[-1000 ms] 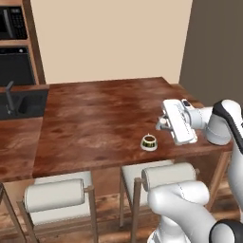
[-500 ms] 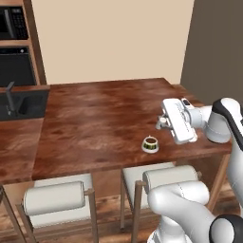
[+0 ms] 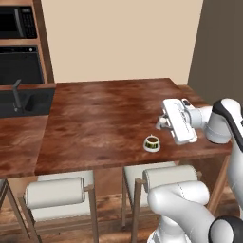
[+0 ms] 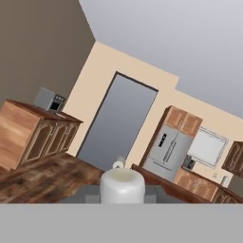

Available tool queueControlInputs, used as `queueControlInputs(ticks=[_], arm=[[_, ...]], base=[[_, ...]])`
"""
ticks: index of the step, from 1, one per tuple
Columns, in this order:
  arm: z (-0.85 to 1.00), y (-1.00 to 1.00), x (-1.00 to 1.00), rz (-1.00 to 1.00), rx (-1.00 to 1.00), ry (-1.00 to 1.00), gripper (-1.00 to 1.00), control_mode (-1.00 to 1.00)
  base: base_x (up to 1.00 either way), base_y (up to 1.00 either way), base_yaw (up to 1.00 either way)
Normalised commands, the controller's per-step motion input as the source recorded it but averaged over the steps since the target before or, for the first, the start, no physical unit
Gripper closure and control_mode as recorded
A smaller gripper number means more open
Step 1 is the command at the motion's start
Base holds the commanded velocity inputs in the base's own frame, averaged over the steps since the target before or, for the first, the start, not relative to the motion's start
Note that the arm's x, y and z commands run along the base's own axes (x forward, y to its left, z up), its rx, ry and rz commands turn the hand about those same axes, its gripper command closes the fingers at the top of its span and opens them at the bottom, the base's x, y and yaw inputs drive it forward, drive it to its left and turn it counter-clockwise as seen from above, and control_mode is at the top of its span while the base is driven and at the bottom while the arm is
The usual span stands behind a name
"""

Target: Pick up the marshmallow and place it in the cup of hot chocolate on the dining counter.

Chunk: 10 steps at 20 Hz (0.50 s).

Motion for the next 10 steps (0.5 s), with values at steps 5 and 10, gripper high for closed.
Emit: queueControlInputs(ticks=[5, 10], arm=[[0.00, -0.16, 0.16, 0.00, 0.02, 0.02, 1.00, -1.00], [-0.09, -0.68, 0.45, 0.01, 0.02, 0.10, 1.00, -1.00]], base=[[0.15, -0.06, 0.00], [0.00, 0.00, 0.00]])
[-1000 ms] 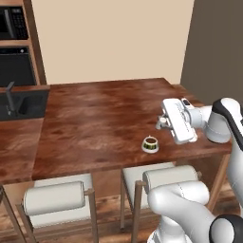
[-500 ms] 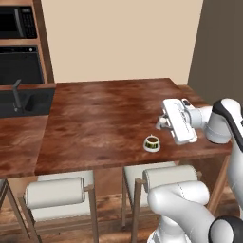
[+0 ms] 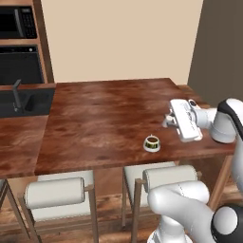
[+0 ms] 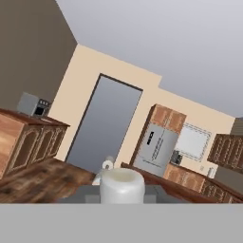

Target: Pick up the marshmallow and place it in the cup of hot chocolate on the dining counter.

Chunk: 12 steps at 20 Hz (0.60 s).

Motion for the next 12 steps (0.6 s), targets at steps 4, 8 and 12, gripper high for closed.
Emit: queueControlInputs(ticks=[4, 8, 12], arm=[[-0.19, -0.63, 0.37, 0.00, 0.00, 0.08, 1.00, -1.00], [-0.20, -0.22, 0.16, 0.00, -0.02, 0.00, 1.00, -1.00], [-0.24, -0.09, 0.13, 0.00, -0.06, 0.00, 1.00, -1.00]], base=[[0.00, 0.00, 0.00], [0.00, 0.00, 0.00], [0.00, 0.00, 0.00]])
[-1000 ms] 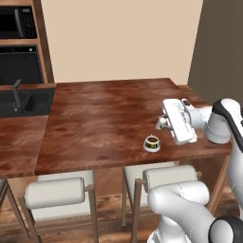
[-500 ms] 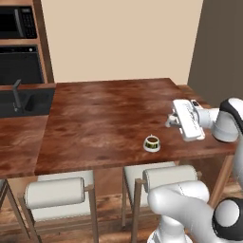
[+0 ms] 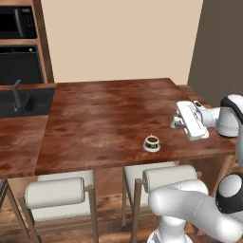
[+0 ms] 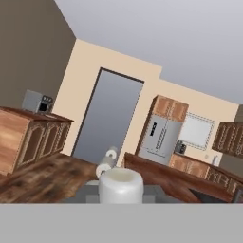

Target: Pick up the marshmallow and place it in the cup of hot chocolate on the dining counter.

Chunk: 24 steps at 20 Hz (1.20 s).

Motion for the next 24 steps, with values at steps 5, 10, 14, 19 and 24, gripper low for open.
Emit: queueControlInputs(ticks=[5, 10, 14, 19, 24], arm=[[-0.21, -0.13, 0.16, 0.00, -0.05, 0.00, 1.00, -1.00], [-0.26, -0.04, 0.25, 0.00, -0.03, 0.03, 1.00, -1.00], [-0.09, 0.00, 0.31, 0.00, 0.00, 0.10, 1.00, -1.00], [-0.02, 0.00, 0.25, 0.00, 0.00, 0.11, 1.00, -1.00], [-0.05, 0.00, 0.11, 0.00, 0.00, 0.13, 1.00, -1.00]], base=[[0.00, 0.00, 0.00], [0.00, 0.00, 0.00], [0.00, 0.00, 0.00], [0.00, 0.00, 0.00], [0.00, 0.00, 0.00]])
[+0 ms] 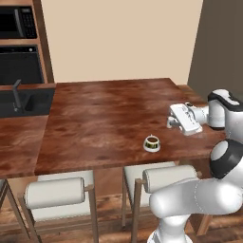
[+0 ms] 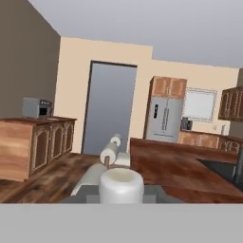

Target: Pick up the marshmallow and place it in the cup of hot chocolate on the dining counter.

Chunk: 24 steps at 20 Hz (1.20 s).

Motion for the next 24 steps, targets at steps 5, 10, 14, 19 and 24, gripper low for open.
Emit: queueControlInputs(ticks=[5, 10, 14, 19, 24], arm=[[-0.24, 0.01, 0.00, 0.00, 0.00, 0.11, 1.00, -1.00], [-0.27, 0.09, 0.00, 0.00, -0.02, 0.04, 1.00, -1.00], [-0.23, 0.12, 0.02, 0.00, -0.01, 0.01, 1.00, -1.00], [-0.27, 0.09, 0.09, -0.02, -0.05, 0.05, 1.00, -1.00], [-0.21, 0.00, 0.00, 0.00, -0.02, 0.02, 1.00, -1.00]], base=[[0.00, 0.00, 0.00], [0.00, 0.00, 0.00], [0.00, 0.00, 0.00], [0.00, 0.00, 0.00], [0.00, 0.00, 0.00]])
